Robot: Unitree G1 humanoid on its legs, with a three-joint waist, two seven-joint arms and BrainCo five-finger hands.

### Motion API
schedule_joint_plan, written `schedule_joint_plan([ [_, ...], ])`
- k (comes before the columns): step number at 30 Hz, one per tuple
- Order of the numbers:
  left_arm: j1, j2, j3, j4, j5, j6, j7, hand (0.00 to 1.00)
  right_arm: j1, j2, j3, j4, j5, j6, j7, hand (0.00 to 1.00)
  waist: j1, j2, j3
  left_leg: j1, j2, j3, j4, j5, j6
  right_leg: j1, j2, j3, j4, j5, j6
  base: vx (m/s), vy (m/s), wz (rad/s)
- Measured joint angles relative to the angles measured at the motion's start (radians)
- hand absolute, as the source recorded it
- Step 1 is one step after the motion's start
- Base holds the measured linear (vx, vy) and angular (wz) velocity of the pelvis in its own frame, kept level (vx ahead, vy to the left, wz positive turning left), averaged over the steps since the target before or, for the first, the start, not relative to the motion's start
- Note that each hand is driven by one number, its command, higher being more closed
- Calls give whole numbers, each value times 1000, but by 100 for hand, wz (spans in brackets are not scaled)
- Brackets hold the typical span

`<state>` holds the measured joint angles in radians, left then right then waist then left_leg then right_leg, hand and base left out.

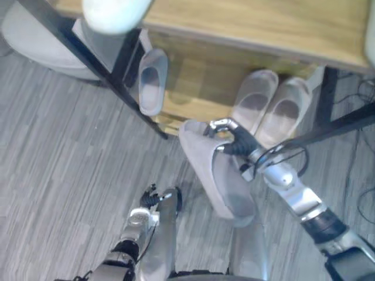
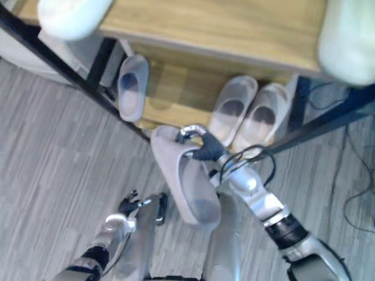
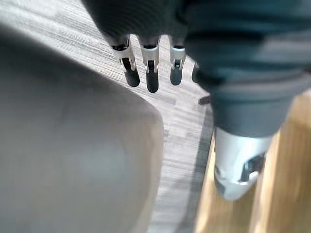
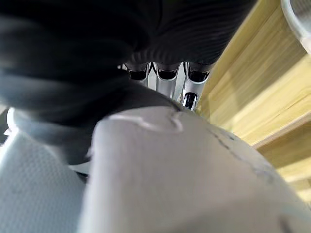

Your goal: Organize the slippers on the shoe rack

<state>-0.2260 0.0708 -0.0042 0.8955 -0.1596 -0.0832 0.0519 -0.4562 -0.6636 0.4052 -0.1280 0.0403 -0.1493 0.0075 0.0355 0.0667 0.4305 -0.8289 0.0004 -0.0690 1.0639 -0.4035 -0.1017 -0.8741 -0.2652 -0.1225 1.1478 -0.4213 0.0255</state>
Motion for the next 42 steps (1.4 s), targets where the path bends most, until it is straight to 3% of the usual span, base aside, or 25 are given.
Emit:
schedule_joint_plan([
  [2, 39, -15, 60, -74, -11, -2, -6, 0, -53, -3, 0, 0, -2, 0, -24, 100, 10, 6, 1, -53, 3, -3, 60, -25, -2, -55, -1, 7, 62, -24, -6, -92, -14, 1],
  [3, 24, -12, 105, -65, -13, -1, 25, 0, -75, -3, 0, -1, -2, 0, -32, 100, 9, -2, 4, -82, 7, -8, 80, -28, -7, -82, -1, 3, 84, -32, -7, -88, -38, 11],
  [4, 1, -2, 139, -42, -14, 2, 57, 0, -98, -3, -1, -1, -2, 0, -42, 100, 7, -21, 15, -108, 12, -10, 97, -28, -9, -108, -2, 2, 108, -37, -14, -95, -88, 13],
  [6, -39, 66, 187, 31, -19, 14, 102, 0, -175, 0, -13, -1, -4, 1, -74, 100, 5, -93, 59, -193, 26, -21, 165, -33, -20, -197, -3, -9, 181, -55, -42, -95, -102, 11],
  [8, -42, 85, 212, 51, -24, 30, 105, 0, -210, -3, -27, 9, -7, 3, -93, 100, 6, -124, 81, -258, 31, -32, 213, -29, -28, -247, -7, -20, 233, -74, -50, -41, -83, 30],
  [11, -35, 71, 208, 55, -41, 45, 121, 0, -303, -1, -31, 99, -42, 15, -113, 100, 19, -122, 85, -324, 44, -21, 274, -29, -30, -300, -32, -30, 300, -99, -58, -24, -60, 28],
  [21, -14, 85, 59, -18, -139, 32, 122, 0, -558, 28, -61, 368, -83, 61, -222, 100, 67, -118, 82, -461, 47, -47, 353, -31, -26, -410, -39, -46, 370, -109, -67, -5, -10, 6],
  [26, -15, 85, 14, -41, -166, 27, 140, 0, -687, 86, -98, 552, -120, 84, -289, 100, 88, -111, 76, -486, 42, -58, 354, -22, -43, -426, -49, -58, 378, -115, -77, 18, -28, 8],
  [30, -2, 84, -22, -43, -182, 18, 150, 0, -735, 118, -154, 663, -121, 87, -322, 100, 101, -99, 20, -536, 39, -66, 351, -15, -53, -468, -53, -70, 379, -117, -81, 29, -17, 6],
  [37, 2, 84, -48, -71, -217, 1, 167, 0, -811, 158, -195, 791, -121, 91, -377, 100, 114, -95, 16, -545, 25, -82, 323, 2, -78, -471, -72, -91, 379, -129, -93, 29, -39, 14],
  [38, 3, 84, -54, -71, -220, 1, 176, 0, -832, 165, -207, 830, -121, 89, -384, 0, 116, -93, 9, -548, 23, -84, 309, 10, -79, -472, -77, -97, 372, -129, -94, 8, -28, 11],
  [42, 2, 84, -57, -64, -217, 1, 189, 0, -873, 188, -208, 916, -129, 89, -408, 0, 119, -93, -13, -551, 23, -85, 294, 20, -81, -472, -80, -106, 364, -129, -95, 16, -35, 9],
])
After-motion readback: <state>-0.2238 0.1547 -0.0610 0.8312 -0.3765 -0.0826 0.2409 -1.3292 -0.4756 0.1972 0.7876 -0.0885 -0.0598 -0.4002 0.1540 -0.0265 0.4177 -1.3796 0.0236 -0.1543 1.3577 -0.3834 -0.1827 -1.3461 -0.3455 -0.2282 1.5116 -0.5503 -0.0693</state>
